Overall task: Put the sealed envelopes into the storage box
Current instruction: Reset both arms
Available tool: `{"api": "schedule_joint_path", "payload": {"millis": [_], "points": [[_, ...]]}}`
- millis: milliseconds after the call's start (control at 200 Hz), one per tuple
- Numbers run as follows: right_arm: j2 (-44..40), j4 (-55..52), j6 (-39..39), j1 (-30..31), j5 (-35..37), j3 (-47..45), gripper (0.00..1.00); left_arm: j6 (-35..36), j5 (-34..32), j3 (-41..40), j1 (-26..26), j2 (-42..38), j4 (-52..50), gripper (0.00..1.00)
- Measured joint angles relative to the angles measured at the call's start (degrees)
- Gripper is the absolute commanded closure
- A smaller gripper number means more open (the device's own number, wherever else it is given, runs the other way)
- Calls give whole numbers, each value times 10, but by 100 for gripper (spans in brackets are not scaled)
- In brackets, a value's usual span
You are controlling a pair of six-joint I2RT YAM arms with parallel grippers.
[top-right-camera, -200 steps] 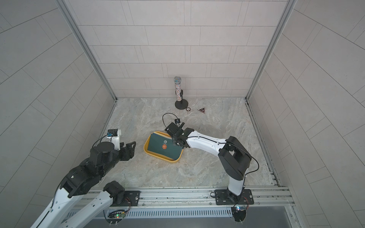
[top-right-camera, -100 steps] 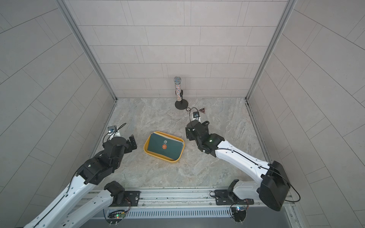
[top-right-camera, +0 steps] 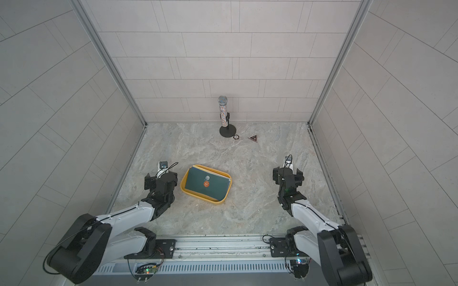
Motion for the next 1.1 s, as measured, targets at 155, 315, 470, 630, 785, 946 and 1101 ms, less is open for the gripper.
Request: {"api": "schedule_joint_path", "payload": {"millis": [155, 315, 470, 630, 785, 946, 1101], "points": [[125, 118, -25, -23, -19, 21, 10, 19, 118, 9, 75, 83, 115, 0], [219, 242, -28, -61, -55, 15, 10, -5, 223, 64, 155, 191, 140, 0], [223, 264, -28, -68, -80, 22, 1, -22, 296, 104, 179, 189, 130, 0], [222, 292, -28, -73, -101, 22, 0, -30, 330, 99, 185, 189, 148, 0], [222, 304, -28, -73, -112, 19, 0, -32, 342, 101, 185, 186, 125, 0], [223, 308, -28, -74, -116, 19, 0, -32, 349, 101, 185, 186, 127, 0], [223, 311, -28, -74, -119, 18, 0, -32, 351, 101, 185, 186, 127, 0]]}}
